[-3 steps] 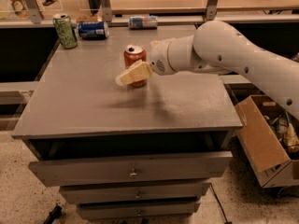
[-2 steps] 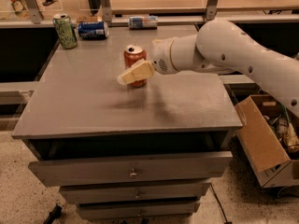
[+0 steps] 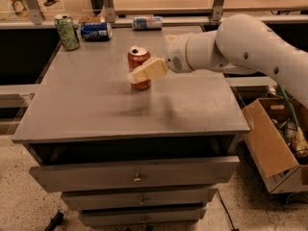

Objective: Move orange can near blue chip bag

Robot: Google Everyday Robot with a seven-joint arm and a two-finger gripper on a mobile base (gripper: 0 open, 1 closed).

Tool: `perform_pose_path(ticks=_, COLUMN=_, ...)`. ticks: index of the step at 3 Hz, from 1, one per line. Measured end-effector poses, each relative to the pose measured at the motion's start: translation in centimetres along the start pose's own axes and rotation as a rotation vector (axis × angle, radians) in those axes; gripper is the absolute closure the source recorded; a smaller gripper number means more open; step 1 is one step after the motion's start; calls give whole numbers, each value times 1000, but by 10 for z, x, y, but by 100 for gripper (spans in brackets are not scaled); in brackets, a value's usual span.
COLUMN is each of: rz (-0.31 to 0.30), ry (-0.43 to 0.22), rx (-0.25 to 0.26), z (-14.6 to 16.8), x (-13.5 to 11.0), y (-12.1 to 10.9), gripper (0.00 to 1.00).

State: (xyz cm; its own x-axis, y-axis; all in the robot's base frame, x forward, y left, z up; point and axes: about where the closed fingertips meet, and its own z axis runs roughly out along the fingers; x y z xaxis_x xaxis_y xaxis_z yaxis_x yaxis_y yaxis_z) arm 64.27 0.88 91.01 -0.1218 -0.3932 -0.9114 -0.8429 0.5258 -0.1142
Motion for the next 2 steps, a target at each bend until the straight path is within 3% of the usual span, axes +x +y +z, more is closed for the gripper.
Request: perform_pose_path(ticks=2, rz=-18, ry=33, rx=7, z=-11, x=-9, y=1, gripper=0)
